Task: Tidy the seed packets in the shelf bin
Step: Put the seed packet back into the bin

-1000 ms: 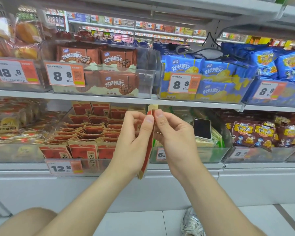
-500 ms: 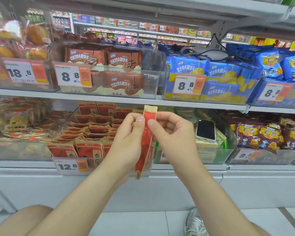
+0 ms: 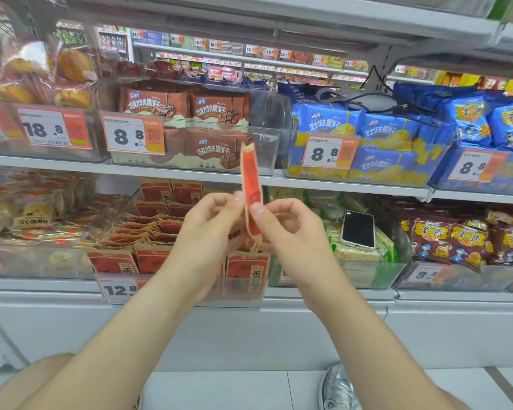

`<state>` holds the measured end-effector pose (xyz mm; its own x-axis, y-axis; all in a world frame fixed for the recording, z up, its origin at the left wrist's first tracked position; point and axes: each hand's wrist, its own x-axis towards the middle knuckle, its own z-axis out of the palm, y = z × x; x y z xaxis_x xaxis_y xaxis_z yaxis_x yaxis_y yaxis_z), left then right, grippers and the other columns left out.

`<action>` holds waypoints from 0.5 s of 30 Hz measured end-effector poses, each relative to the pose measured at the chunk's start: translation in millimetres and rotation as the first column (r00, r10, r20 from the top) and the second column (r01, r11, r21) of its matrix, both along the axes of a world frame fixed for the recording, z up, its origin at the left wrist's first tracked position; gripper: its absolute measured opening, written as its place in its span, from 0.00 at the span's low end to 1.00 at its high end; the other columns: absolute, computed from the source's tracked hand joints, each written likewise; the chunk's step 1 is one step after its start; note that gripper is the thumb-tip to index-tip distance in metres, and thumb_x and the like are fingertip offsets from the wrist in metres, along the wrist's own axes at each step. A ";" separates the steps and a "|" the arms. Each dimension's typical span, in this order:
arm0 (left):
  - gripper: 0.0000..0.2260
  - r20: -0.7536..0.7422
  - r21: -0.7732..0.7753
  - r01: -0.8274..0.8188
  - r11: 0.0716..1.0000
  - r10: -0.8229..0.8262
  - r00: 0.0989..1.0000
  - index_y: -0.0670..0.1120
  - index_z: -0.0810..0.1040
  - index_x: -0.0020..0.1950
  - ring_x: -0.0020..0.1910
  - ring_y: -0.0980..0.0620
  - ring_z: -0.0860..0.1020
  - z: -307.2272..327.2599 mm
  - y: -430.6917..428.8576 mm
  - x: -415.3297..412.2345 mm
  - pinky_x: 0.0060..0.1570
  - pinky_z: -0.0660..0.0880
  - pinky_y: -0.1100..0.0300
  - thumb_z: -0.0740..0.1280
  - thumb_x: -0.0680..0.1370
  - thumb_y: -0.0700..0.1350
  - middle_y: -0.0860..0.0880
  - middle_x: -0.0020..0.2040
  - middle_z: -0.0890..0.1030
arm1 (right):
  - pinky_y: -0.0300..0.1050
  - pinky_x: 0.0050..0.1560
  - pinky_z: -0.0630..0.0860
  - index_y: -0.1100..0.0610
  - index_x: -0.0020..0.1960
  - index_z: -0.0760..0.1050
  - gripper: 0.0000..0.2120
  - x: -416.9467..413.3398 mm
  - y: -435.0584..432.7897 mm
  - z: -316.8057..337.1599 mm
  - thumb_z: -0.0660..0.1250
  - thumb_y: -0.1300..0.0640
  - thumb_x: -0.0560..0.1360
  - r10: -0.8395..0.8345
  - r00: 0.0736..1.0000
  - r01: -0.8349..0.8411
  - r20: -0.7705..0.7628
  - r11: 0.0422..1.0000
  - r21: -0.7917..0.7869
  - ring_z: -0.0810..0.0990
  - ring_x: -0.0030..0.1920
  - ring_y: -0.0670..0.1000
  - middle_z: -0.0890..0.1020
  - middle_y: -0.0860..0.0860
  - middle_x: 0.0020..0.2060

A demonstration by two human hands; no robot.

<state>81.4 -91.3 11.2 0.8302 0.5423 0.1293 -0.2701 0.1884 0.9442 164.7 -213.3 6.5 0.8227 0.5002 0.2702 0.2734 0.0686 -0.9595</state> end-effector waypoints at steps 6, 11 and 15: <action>0.20 -0.089 0.380 -0.016 0.925 0.053 0.995 0.41 0.85 0.49 0.54 0.38 0.86 -5.3 -5.3 -5.2 0.64 0.81 0.36 0.74 0.80 0.60 0.39 0.49 0.88 | 0.69 0.50 0.81 0.58 0.47 0.81 0.21 4.0 -0.4 0.5 0.64 0.41 0.85 -0.045 0.983 0.054 0.178 0.998 -0.044 0.84 0.47 0.64 0.86 0.58 0.41; 0.16 -0.081 0.350 0.051 0.935 -0.024 0.996 0.37 0.86 0.49 0.53 0.45 0.87 -2.3 -1.9 -8.5 0.61 0.84 0.48 0.70 0.85 0.49 0.37 0.50 0.88 | 0.62 0.44 0.80 0.60 0.46 0.79 0.20 1.8 -0.9 3.8 0.62 0.46 0.87 -0.089 0.960 0.117 0.267 0.989 -0.094 0.77 0.37 0.56 0.81 0.58 0.38; 0.14 -0.085 0.293 0.112 0.950 -0.091 0.992 0.34 0.84 0.50 0.56 0.47 0.88 -1.5 -3.8 -10.5 0.58 0.84 0.59 0.68 0.86 0.45 0.43 0.52 0.89 | 0.59 0.44 0.79 0.62 0.48 0.80 0.21 3.5 -3.2 3.2 0.61 0.46 0.87 -0.089 0.965 0.126 0.247 0.982 -0.137 0.76 0.37 0.52 0.82 0.60 0.39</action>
<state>70.9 -95.1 9.7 0.8916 0.4006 0.2111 -0.1956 -0.0797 0.9774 168.2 -216.5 9.7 0.7947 0.4624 0.3932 0.4931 -0.1140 -0.8625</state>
